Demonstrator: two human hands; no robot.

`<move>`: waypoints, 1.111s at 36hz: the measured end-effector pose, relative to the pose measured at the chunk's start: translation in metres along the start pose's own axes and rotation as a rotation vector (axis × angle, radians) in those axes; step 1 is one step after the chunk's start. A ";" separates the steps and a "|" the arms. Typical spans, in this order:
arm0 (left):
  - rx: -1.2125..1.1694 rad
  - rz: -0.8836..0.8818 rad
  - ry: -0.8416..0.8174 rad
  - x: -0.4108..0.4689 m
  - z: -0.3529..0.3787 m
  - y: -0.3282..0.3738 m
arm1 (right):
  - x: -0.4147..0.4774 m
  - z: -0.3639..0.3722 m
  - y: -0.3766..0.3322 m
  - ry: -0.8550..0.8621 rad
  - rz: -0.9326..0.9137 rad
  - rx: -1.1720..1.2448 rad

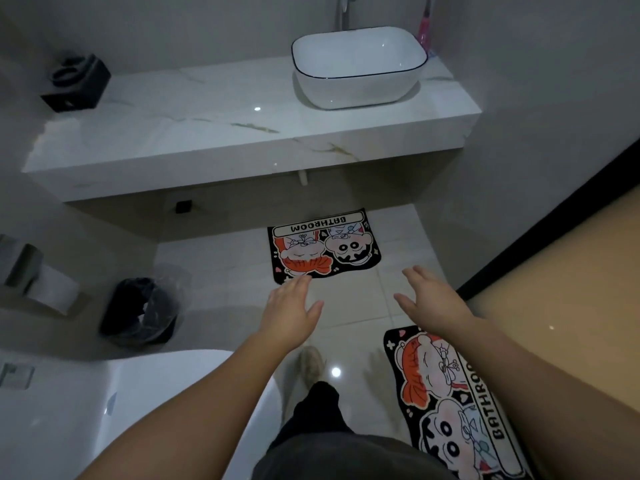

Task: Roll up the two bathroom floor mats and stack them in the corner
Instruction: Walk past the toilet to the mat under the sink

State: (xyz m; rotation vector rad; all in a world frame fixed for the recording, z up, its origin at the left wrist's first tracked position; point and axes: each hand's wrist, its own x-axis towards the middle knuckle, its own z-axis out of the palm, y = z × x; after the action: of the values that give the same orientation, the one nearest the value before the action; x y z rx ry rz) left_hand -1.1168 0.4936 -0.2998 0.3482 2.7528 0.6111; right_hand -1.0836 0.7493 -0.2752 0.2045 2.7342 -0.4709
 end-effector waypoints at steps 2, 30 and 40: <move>0.003 0.004 -0.005 0.027 -0.007 -0.007 | 0.028 -0.006 -0.004 0.003 0.002 -0.008; 0.091 -0.003 -0.102 0.291 -0.037 -0.035 | 0.302 -0.053 0.020 -0.176 0.073 0.009; 0.132 -0.050 -0.192 0.372 -0.005 -0.041 | 0.397 -0.050 0.060 -0.351 0.035 -0.029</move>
State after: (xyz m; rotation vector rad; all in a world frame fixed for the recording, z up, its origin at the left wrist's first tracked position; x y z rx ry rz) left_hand -1.4700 0.5655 -0.4017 0.3466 2.6136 0.3640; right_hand -1.4550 0.8546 -0.3955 0.1463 2.3891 -0.4135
